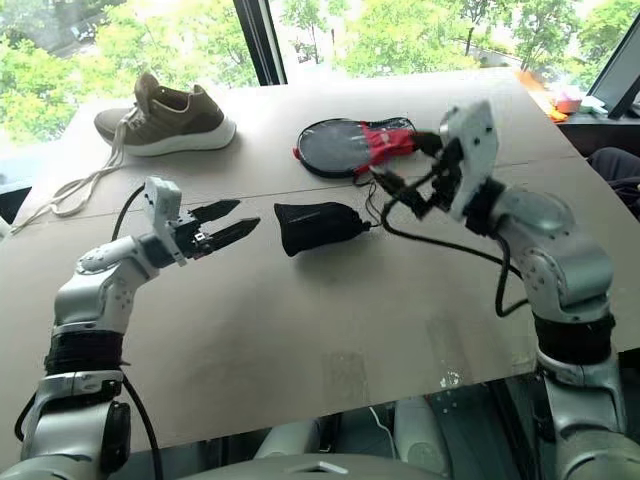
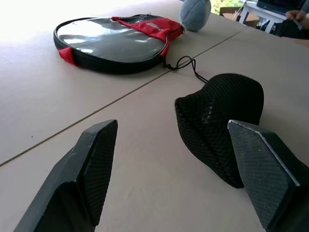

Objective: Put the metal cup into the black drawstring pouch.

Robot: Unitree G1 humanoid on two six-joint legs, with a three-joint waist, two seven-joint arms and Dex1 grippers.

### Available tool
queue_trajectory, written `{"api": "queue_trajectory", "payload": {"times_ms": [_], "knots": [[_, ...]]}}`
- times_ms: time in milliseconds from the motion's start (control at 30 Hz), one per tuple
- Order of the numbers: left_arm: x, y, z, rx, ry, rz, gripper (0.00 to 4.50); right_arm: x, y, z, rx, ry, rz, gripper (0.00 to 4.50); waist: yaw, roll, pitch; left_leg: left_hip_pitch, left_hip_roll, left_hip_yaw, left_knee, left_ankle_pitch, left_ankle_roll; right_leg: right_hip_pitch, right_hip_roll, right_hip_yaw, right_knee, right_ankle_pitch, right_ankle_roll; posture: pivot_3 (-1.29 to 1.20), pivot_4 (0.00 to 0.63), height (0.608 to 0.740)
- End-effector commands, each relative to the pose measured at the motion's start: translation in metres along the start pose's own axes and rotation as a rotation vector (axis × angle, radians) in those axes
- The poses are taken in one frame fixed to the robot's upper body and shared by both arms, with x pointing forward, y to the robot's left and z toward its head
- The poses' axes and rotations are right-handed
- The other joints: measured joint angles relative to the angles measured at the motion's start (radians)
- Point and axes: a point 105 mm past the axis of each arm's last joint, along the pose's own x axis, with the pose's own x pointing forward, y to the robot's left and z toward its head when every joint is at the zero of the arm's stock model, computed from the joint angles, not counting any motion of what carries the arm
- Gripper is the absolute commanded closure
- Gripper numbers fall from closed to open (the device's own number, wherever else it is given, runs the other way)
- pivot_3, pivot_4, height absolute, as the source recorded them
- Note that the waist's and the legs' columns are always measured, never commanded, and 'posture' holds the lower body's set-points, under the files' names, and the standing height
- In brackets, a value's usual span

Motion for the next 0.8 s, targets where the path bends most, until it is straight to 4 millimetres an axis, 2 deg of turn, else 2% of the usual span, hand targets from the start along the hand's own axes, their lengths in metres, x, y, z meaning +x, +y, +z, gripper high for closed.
{"api": "queue_trajectory", "payload": {"times_ms": [33,133,233,333,400,500,633,700,800], "knots": [[-0.014,-0.014,-0.002,0.026,0.041,-0.047,0.70,-0.023,0.001,0.014,-0.049,-0.079,-0.019,0.01,0.000,0.000,0.000,0.002,0.000,0.001,0.000,0.000,0.000,0.000,0.000,0.001,0.001,0.000,0.000,0.00,0.150,0.740],[-0.025,-0.029,-0.022,0.014,0.127,-0.075,0.70,-0.049,-0.002,-0.031,0.045,0.050,-0.044,0.01,0.010,-0.001,-0.001,0.003,0.002,0.000,-0.001,0.000,0.000,0.002,0.001,0.000,0.001,0.000,0.000,0.00,0.150,0.740],[-0.029,-0.040,-0.036,0.019,0.161,-0.068,0.70,-0.072,-0.005,-0.059,0.081,0.115,-0.063,0.01,0.025,0.000,0.000,0.003,0.001,0.000,-0.003,-0.001,0.001,0.003,0.001,-0.001,-0.002,0.000,0.000,0.00,0.150,0.740],[-0.031,-0.048,-0.052,0.068,0.217,-0.028,0.70,-0.096,-0.019,-0.091,0.065,0.202,-0.149,0.01,0.037,0.000,0.000,0.004,0.001,0.002,-0.001,-0.001,0.002,0.004,0.000,0.001,-0.002,0.000,0.000,0.00,0.150,0.740],[-0.032,-0.053,-0.054,0.063,0.218,-0.017,0.70,-0.112,-0.028,-0.113,0.059,0.259,-0.213,0.01,0.039,0.000,0.000,0.006,0.001,0.002,-0.001,-0.002,0.002,0.006,0.000,0.002,-0.002,0.001,0.001,0.00,0.150,0.740],[-0.033,-0.059,-0.053,0.083,0.202,-0.010,0.70,-0.119,-0.022,-0.114,0.088,0.143,-0.155,0.01,0.040,0.001,0.001,0.012,0.001,0.002,-0.002,-0.004,0.006,0.010,0.000,0.001,-0.002,0.001,0.000,0.00,0.150,0.740],[-0.032,-0.063,-0.050,0.103,0.174,0.003,0.70,-0.117,-0.007,-0.097,0.084,0.024,-0.025,0.01,0.035,0.005,0.003,0.019,0.002,0.004,-0.005,-0.005,0.007,0.017,0.001,0.004,-0.003,0.001,0.000,0.00,0.150,0.740],[-0.032,-0.064,-0.049,0.114,0.165,0.004,0.70,-0.118,-0.002,-0.094,0.067,-0.007,0.023,0.01,0.036,0.005,0.003,0.020,0.002,0.004,-0.005,-0.005,0.008,0.018,0.001,0.003,-0.003,0.001,0.000,0.00,0.150,0.740],[-0.033,-0.066,-0.049,0.106,0.165,0.004,0.70,-0.121,0.000,-0.101,0.050,0.034,0.048,0.01,0.039,0.005,0.003,0.020,0.002,0.004,-0.005,-0.005,0.008,0.018,0.001,0.003,-0.004,0.001,0.000,0.00,0.150,0.740]]}}
